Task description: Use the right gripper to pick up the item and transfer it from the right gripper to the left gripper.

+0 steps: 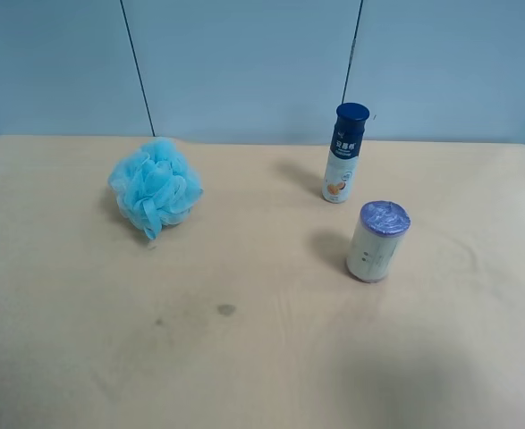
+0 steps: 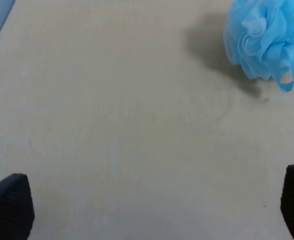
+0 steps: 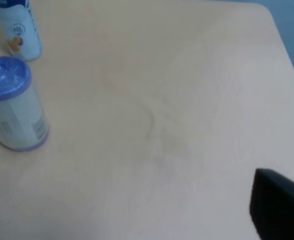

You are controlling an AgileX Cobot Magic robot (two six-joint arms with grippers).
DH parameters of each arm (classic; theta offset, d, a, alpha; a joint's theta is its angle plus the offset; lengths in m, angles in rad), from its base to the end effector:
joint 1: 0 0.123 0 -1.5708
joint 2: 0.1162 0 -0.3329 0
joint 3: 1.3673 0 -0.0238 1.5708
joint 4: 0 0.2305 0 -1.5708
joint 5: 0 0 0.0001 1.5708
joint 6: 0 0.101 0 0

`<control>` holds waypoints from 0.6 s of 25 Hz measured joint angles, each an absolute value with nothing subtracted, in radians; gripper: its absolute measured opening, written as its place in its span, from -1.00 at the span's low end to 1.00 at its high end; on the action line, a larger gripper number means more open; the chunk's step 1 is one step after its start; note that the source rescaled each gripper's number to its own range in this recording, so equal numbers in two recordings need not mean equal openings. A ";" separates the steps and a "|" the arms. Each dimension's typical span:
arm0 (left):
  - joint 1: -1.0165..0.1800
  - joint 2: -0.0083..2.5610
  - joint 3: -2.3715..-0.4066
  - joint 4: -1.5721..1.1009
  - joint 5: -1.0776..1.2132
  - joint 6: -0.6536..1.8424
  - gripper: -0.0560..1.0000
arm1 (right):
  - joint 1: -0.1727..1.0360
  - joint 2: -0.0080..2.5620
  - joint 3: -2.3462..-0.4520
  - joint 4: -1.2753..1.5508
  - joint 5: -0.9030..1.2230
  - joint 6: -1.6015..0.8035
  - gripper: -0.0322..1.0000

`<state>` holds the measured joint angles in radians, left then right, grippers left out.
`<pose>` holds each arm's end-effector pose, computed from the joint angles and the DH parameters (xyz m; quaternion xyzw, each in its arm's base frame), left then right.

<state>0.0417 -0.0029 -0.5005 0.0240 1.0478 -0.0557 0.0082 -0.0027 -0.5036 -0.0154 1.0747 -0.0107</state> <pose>-0.0620 -0.0005 0.2641 -0.0417 0.8478 0.0083 0.5285 -0.0635 -0.0019 0.2625 -0.0077 0.8551 -0.0083 0.5183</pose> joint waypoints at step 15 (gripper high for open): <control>0.042 -0.003 -0.500 0.024 1.048 -0.056 1.00 | 0.008 -0.003 -0.504 -0.015 1.075 -0.011 1.00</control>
